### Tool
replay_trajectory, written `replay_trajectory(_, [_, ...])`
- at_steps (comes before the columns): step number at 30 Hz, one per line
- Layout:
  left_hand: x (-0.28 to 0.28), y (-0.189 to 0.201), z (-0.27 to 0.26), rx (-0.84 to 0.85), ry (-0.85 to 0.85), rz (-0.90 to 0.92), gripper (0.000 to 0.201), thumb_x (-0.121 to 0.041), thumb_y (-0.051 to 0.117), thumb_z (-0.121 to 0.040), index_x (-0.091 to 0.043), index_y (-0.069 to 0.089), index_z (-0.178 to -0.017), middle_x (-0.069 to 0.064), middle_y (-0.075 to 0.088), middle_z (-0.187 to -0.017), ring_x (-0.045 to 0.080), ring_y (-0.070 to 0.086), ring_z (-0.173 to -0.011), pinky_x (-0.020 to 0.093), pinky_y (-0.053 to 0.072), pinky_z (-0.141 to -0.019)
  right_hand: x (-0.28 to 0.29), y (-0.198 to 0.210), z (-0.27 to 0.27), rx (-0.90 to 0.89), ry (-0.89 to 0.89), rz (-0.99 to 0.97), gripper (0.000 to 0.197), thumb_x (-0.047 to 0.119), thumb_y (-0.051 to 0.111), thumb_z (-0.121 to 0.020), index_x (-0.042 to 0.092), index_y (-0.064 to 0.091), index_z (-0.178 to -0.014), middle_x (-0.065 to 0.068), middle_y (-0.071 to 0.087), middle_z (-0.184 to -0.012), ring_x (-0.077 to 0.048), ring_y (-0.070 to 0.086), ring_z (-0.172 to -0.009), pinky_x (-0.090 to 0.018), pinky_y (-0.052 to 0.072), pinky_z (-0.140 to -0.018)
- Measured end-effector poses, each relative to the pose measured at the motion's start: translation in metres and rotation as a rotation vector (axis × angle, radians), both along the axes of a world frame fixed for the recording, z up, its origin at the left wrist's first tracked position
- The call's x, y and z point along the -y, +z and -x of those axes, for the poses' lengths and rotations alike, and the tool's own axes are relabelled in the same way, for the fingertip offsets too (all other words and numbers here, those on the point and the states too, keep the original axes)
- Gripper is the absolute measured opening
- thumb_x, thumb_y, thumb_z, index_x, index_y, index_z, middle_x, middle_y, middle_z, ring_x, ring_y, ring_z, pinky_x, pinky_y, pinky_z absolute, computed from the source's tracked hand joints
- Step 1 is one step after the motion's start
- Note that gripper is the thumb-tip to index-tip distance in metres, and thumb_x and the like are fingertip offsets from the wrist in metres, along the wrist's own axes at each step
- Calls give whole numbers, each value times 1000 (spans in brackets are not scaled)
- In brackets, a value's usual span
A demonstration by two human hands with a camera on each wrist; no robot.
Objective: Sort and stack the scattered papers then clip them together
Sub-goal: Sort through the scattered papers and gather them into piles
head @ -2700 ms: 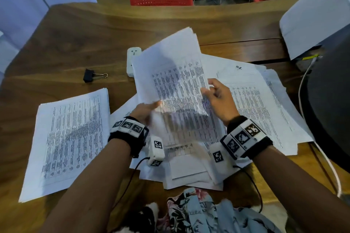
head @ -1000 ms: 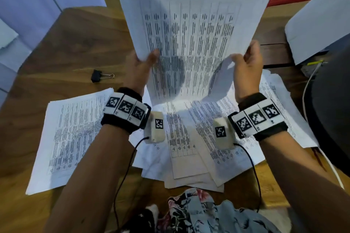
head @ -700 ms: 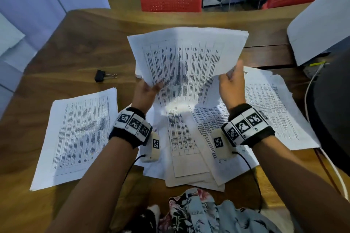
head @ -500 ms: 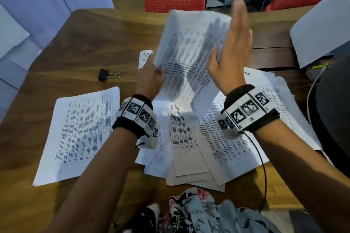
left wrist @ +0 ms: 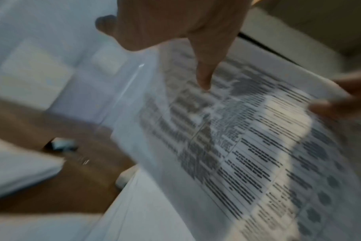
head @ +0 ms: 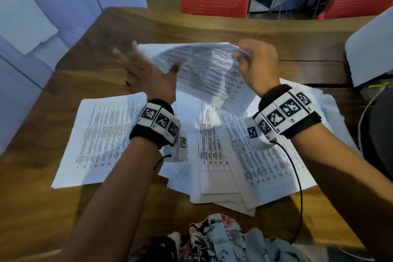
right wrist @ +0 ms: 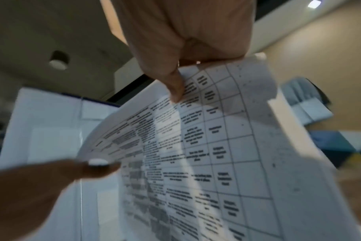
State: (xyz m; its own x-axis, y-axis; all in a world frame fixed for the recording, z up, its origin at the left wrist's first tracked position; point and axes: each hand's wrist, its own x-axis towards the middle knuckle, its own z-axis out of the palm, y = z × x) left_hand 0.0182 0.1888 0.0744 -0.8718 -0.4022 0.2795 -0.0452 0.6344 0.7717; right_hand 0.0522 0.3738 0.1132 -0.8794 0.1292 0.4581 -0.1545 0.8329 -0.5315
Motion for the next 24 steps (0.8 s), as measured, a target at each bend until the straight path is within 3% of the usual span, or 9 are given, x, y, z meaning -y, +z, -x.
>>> replay_trajectory(2, [17, -16, 8, 198, 96, -170, 134, -81, 58, -52, 3, 12, -147, 30, 6, -154, 39, 8, -145, 45, 11, -116, 1, -5, 0, 15, -24, 252, 17, 10, 53, -90, 6, 69, -91, 0, 56, -77, -15, 51, -72, -23, 44, -64])
replay_trajectory(4, [33, -29, 12, 237, 49, -410, 123, -83, 61, -52, 10, 41, -130, 34, 42, -136, 46, 40, -128, 49, 34, -105, 7, -11, 0, 44, -5, 485, 18, 9, 55, -89, 7, 69, -101, -3, 61, -82, -13, 52, -77, -23, 47, -65])
replay_trajectory(6, [47, -39, 7, 313, -81, -656, 71, -67, 63, -70, -1, 56, -93, 19, 60, -91, 34, 57, -85, 39, 47, -71, 19, -18, 0, 76, 29, 718, 19, 5, 54, -89, 5, 67, -103, -17, 67, -94, -16, 54, -81, -35, 52, -76])
replay_trajectory(8, [61, -47, 3, 361, -190, -805, 36, -50, 63, -80, -18, 51, -73, 2, 47, -66, 20, 45, -63, 35, 39, -59, 35, -30, 2, 117, 53, 834, 21, 1, 53, -89, 2, 64, -106, -16, 67, -102, -19, 57, -88, -39, 50, -85])
replay_trajectory(10, [75, -48, 0, 325, -152, -792, 22, -34, 60, -87, -22, 52, -71, -3, 52, -68, 16, 50, -65, 41, 47, -74, 54, -46, 4, 178, 50, 824, 20, 3, 54, -88, 4, 64, -105, -12, 66, -102, -25, 61, -94, -43, 49, -90])
replay_trajectory(12, [95, -45, -1, 287, -96, -680, 14, -20, 55, -92, -20, 56, -78, 1, 60, -80, 17, 57, -74, 40, 47, -89, 75, -61, 7, 278, 62, 743, 8, 8, 55, -87, 8, 62, -88, -14, 65, -90, -24, 60, -84, -46, 50, -82])
replay_trajectory(15, [135, -46, -3, 315, 33, -426, 23, -18, 55, -90, -1, 65, -103, 20, 66, -107, 34, 62, -102, 40, 48, -88, 108, -79, 10, 480, 104, 630, 38, 8, 56, -88, 18, 37, -57, -1, 41, -60, -13, 38, -58, -34, 35, -61])
replay_trajectory(20, [201, -58, -11, 397, 84, -273, 17, -17, 54, -92, -6, 66, -95, 13, 66, -96, 28, 58, -97, 31, 44, -82, 166, -107, 6, 779, 160, 521, 29, 10, 60, -85, 11, 44, -62, -6, 45, -64, -16, 40, -58, -24, 34, -59])
replay_trajectory(24, [238, -70, -16, 528, 149, -236, 40, -21, 56, -91, 2, 57, -124, 19, 60, -125, 35, 55, -117, 37, 44, -97, 200, -119, -3, 920, 203, 470, 36, 8, 61, -86, 11, 41, -55, -1, 38, -55, -11, 35, -50, -22, 29, -47])
